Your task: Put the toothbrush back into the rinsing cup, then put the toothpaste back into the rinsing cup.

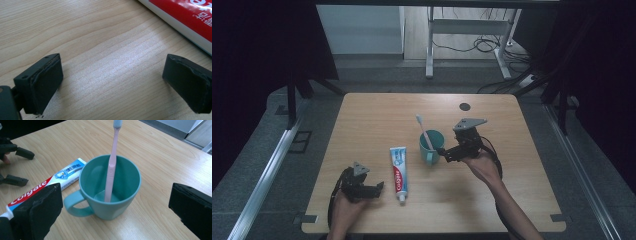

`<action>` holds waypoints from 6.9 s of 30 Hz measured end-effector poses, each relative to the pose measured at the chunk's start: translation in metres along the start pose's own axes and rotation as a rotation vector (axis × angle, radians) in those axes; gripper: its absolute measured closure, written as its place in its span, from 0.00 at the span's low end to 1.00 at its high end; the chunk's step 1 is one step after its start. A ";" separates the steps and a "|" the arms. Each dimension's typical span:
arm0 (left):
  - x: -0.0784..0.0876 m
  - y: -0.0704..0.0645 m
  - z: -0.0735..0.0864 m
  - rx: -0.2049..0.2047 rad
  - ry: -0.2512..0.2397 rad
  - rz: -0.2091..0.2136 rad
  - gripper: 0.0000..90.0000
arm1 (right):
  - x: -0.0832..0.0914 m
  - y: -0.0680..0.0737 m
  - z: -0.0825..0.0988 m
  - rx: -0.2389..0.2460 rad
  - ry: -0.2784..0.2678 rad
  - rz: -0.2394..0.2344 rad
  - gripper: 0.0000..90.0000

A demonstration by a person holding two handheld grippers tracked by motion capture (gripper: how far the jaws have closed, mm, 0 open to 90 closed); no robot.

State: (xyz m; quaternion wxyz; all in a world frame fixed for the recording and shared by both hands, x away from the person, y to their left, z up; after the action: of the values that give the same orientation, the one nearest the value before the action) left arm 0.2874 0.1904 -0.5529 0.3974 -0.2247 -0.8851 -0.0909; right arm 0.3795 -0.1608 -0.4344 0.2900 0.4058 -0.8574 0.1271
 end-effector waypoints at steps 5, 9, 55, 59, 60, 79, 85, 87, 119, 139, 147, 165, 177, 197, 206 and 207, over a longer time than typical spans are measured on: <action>0.000 0.000 0.000 -0.001 -0.001 0.000 0.03 | 0.006 0.000 0.006 0.002 0.008 0.003 0.00; 0.000 0.000 0.000 0.002 -0.005 -0.003 0.03 | 0.012 -0.002 0.012 0.005 0.009 0.001 0.00; -0.001 0.001 -0.001 0.002 -0.002 -0.003 0.04 | 0.040 -0.012 0.116 -0.051 0.093 0.095 0.00; -0.001 0.001 -0.001 0.000 -0.002 -0.003 0.03 | 0.040 -0.014 0.126 -0.059 0.094 0.102 0.00; -0.001 0.001 -0.001 0.000 -0.002 -0.003 0.03 | 0.039 -0.014 0.128 -0.061 0.096 0.101 0.00; -0.002 0.000 -0.003 -0.005 0.017 0.003 0.01 | 0.026 -0.017 0.164 -0.074 0.144 0.116 0.00; -0.001 0.001 -0.006 0.002 0.032 0.002 0.04 | 0.026 -0.019 0.164 -0.085 0.147 0.108 0.00; -0.001 0.000 -0.007 0.001 0.035 0.000 0.07 | 0.026 -0.019 0.165 -0.087 0.147 0.109 0.00; 0.019 -0.010 -0.024 -0.038 -0.041 0.097 0.99 | 0.026 -0.018 0.165 -0.095 0.145 0.116 0.01; 0.017 -0.048 -0.055 -0.084 -0.054 0.212 0.99 | 0.027 -0.018 0.165 -0.098 0.145 0.121 0.01; 0.007 -0.067 -0.066 -0.134 -0.032 0.251 0.99 | 0.027 -0.018 0.165 -0.099 0.144 0.121 0.01; -0.010 -0.080 -0.063 -0.149 0.036 0.283 0.98 | 0.027 -0.018 0.165 -0.099 0.144 0.122 0.01; -0.006 -0.073 -0.060 -0.136 0.046 0.260 0.99 | 0.027 -0.018 0.165 -0.098 0.144 0.122 0.01; 0.008 -0.041 -0.048 -0.083 0.068 0.194 0.98 | 0.027 -0.018 0.165 -0.098 0.144 0.121 0.01; 0.010 -0.039 -0.052 -0.088 0.073 0.193 0.92 | 0.027 -0.018 0.165 -0.098 0.144 0.121 0.01; 0.011 -0.038 -0.053 -0.088 0.072 0.195 0.91 | 0.027 -0.018 0.165 -0.098 0.144 0.121 0.01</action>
State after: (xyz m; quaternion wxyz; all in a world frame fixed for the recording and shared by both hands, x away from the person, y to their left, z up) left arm 0.2982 0.1420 -0.5091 0.4256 -0.3236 -0.8393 -0.0984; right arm 0.3148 -0.2636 -0.5507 0.3620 0.3283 -0.8625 0.1313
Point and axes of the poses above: each handheld gripper's, and its own axes: x roughly backward along the jaws, z roughly out of its underside, y roughly to its left, the point moved 1 cm from there along -x, roughly forward along the jaws, and after that the axes turned 1 degree about -x, right-handed, at the moved point
